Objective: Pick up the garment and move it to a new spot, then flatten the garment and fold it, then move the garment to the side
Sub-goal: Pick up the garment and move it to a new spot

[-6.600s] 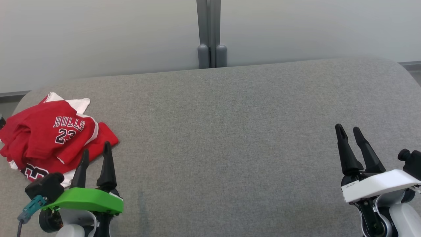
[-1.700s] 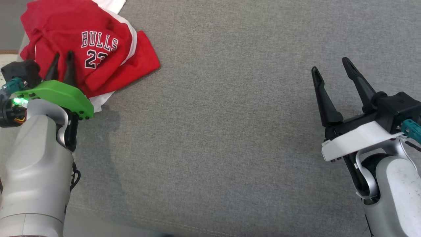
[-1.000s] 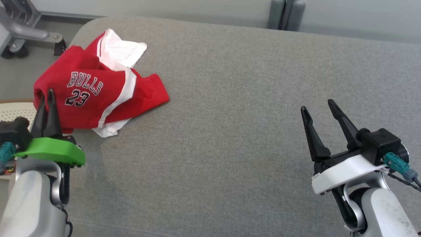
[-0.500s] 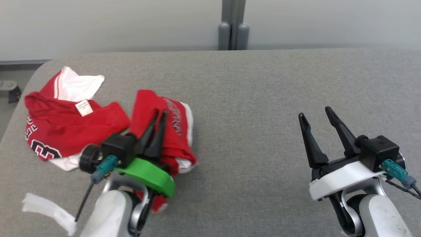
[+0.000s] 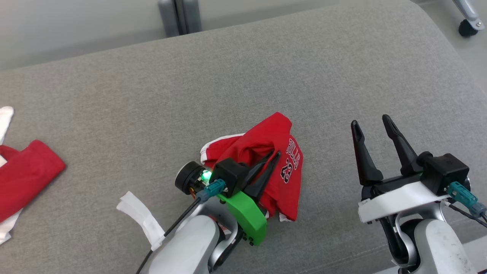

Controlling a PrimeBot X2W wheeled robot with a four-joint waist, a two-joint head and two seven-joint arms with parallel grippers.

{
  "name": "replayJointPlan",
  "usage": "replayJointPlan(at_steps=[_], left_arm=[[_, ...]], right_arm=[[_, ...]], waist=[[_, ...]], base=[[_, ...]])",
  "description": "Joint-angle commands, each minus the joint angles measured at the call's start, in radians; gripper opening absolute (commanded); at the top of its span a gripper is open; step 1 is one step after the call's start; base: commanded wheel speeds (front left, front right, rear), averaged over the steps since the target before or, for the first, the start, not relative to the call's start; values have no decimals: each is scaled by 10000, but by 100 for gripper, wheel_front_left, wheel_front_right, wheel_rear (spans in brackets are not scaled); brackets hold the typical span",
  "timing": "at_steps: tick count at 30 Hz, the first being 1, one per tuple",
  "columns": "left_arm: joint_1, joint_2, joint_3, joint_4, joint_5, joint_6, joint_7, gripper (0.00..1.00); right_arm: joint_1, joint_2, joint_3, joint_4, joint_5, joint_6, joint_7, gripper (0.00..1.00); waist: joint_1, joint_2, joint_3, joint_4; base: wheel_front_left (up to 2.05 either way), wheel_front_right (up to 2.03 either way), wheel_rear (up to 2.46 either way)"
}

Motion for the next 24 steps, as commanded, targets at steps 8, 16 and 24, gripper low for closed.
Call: replayJointPlan(at_steps=[8,16,24], left_arm=[[-239,23,-27,-130,-147,231,-1152,100],[794,899,1277,-1038,-500,1429,-1477,100],[1924,2082,3073,-1533,-927,2673,-1752,100]], right_arm=[[-78,107,-100,345,-47,4,-183,100],[283,25,-139,306,-119,4,69,100],[662,39,-267,96,-175,4,327,100]], waist=[[0,-1,162,21],[0,-1,-695,1035],[0,-1,-1216,1817]], base=[[0,0,0],[0,0,0],[0,0,0]])
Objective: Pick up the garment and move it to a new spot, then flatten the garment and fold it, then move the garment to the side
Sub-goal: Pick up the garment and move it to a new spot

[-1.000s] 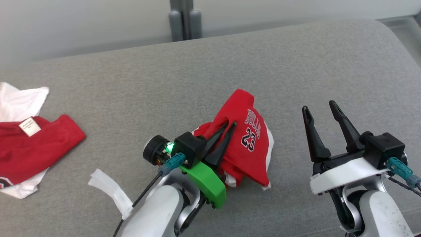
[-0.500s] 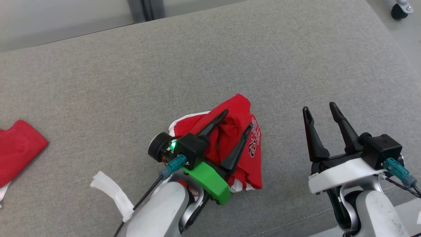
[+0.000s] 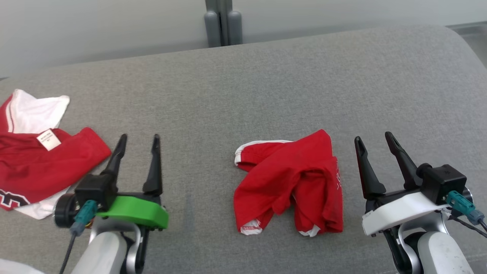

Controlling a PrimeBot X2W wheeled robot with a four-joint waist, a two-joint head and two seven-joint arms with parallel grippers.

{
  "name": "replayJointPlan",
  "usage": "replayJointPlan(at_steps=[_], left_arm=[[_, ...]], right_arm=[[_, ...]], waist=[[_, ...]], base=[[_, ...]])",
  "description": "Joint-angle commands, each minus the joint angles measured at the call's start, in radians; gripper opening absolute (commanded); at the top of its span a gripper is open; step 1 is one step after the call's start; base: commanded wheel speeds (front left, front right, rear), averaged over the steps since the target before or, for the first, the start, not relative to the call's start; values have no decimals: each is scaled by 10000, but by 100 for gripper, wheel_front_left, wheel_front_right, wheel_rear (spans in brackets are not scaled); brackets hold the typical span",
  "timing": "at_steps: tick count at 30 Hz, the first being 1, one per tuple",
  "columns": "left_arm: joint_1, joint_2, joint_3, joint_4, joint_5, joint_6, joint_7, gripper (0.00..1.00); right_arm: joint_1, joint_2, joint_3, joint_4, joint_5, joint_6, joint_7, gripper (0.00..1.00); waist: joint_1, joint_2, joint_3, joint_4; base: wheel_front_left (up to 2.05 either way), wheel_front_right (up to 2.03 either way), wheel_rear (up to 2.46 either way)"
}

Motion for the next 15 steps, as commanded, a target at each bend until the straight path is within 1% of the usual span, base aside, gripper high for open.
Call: replayJointPlan(at_steps=[1,4,6,9,15], left_arm=[[345,178,221,-68,-139,142,-86,100],[854,521,687,-223,-223,368,-153,100],[1127,645,814,-320,-272,435,-175,100],[1476,799,861,-463,-262,471,-190,100],[1976,840,698,-676,-145,591,-159,100]], right_arm=[[184,-1,-12,-67,-62,4,39,100],[376,-30,-32,-87,-52,4,119,100],[470,-48,-55,-100,-45,4,166,100],[668,-90,-133,-128,-59,4,237,100],[1137,-102,-178,-256,-88,4,404,100]], waist=[[0,-1,-654,672],[0,-1,-841,795],[0,-1,-933,817],[0,-1,-1051,807],[0,-1,-1230,662]], base=[[0,0,0],[0,0,0],[0,0,0],[0,0,0],[0,0,0]])
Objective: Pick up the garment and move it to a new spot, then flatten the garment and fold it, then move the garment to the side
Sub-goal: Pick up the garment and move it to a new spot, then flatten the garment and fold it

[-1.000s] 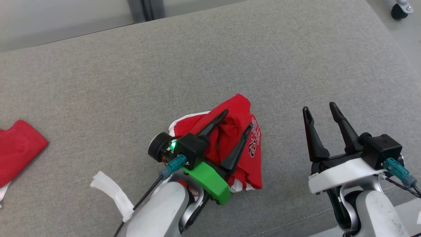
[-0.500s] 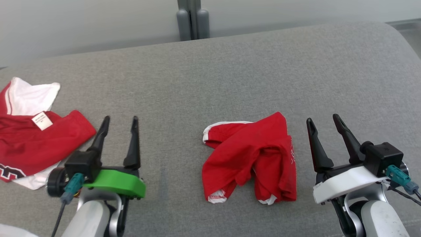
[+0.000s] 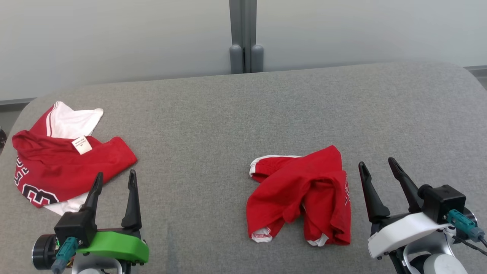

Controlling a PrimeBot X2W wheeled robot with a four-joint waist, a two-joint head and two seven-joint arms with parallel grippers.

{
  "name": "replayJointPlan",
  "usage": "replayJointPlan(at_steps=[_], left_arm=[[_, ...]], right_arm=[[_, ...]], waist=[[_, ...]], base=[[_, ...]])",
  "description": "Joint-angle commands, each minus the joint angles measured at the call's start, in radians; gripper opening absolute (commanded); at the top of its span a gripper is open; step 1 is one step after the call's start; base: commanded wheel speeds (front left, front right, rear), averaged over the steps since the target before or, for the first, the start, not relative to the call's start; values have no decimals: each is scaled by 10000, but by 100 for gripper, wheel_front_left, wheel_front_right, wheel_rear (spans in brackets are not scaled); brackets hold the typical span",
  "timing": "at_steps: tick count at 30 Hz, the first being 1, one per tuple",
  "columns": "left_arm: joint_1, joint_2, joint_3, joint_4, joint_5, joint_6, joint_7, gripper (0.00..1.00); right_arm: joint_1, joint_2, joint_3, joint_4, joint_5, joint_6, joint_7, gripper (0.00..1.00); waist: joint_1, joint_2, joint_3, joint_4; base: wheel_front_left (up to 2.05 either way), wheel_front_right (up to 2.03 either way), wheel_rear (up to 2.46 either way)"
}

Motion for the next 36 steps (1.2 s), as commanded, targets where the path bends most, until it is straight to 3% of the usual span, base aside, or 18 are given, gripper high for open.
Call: replayJointPlan(at_steps=[1,24,30,35,36], left_arm=[[208,59,-21,-50,96,70,6,100],[291,161,-192,-408,75,302,190,100],[-25,134,-273,-535,147,283,194,100],[-298,69,-344,-496,222,200,123,100],[-337,55,-355,-482,223,191,114,100]], right_arm=[[173,-17,-30,-65,-24,4,50,100],[280,23,203,-132,-27,4,295,100],[636,-16,1165,522,109,4,659,100],[467,36,1140,1431,11,4,626,100],[389,52,1159,1537,-1,4,593,46]], waist=[[0,0,-76,-70],[0,0,64,-93],[0,0,452,33],[0,0,789,155],[0,0,827,175]], base=[[0,0,0],[0,0,0],[0,0,0],[0,0,0],[0,0,0]])
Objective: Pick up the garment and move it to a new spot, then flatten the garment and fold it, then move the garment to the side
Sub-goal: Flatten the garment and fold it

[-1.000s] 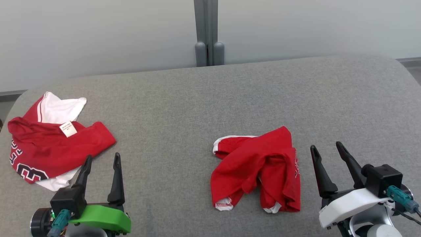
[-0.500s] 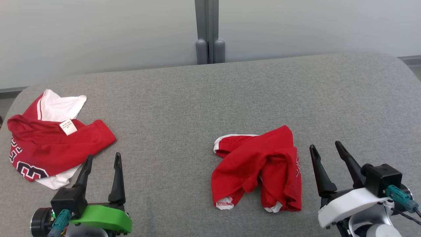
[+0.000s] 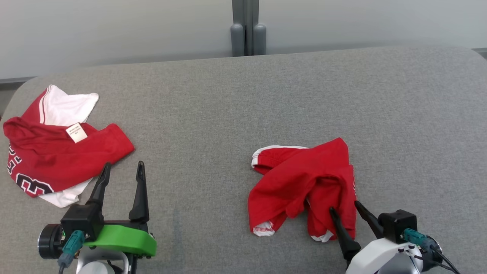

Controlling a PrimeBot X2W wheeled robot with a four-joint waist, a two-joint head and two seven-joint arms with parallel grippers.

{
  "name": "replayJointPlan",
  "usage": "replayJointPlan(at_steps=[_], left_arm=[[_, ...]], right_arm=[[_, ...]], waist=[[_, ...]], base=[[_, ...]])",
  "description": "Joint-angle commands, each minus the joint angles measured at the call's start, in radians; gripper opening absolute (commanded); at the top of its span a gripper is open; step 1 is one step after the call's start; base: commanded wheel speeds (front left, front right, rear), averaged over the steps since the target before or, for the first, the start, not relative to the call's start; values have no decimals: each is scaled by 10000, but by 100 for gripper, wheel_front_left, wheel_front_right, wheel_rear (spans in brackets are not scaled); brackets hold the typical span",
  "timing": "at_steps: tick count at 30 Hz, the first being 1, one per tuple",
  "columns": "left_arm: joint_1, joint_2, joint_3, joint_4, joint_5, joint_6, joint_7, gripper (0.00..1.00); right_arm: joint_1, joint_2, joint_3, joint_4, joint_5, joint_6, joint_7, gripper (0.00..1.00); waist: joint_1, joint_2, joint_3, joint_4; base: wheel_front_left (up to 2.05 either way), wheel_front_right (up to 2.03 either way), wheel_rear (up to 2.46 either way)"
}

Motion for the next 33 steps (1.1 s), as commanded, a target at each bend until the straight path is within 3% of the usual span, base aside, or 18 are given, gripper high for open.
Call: replayJointPlan(at_steps=[1,2,10,19,25,33], left_arm=[[-203,-5,-16,38,118,-37,-65,100],[-216,-10,-28,57,116,-52,-72,100],[-380,-64,-25,166,120,-66,-144,100],[-610,-169,-85,278,120,-95,-183,100],[-804,-248,-201,334,168,-146,-203,100],[-1035,-335,-234,451,139,-220,-238,100]], right_arm=[[-264,32,83,68,-74,4,-123,22],[-347,41,158,107,-65,4,-159,0],[-1457,86,1882,-490,113,4,-483,0],[-4014,198,3620,-678,1089,4,-1292,0],[-4653,201,2613,65,1900,4,-1791,0],[-3571,211,306,1854,2061,5,-2050,0]], waist=[[0,0,166,111],[0,0,184,125],[0,0,284,181],[0,0,450,207],[0,0,620,259],[0,0,1026,121]], base=[[0,0,0],[0,0,0],[0,0,0],[0,0,0],[0,0,0],[0,0,0]])
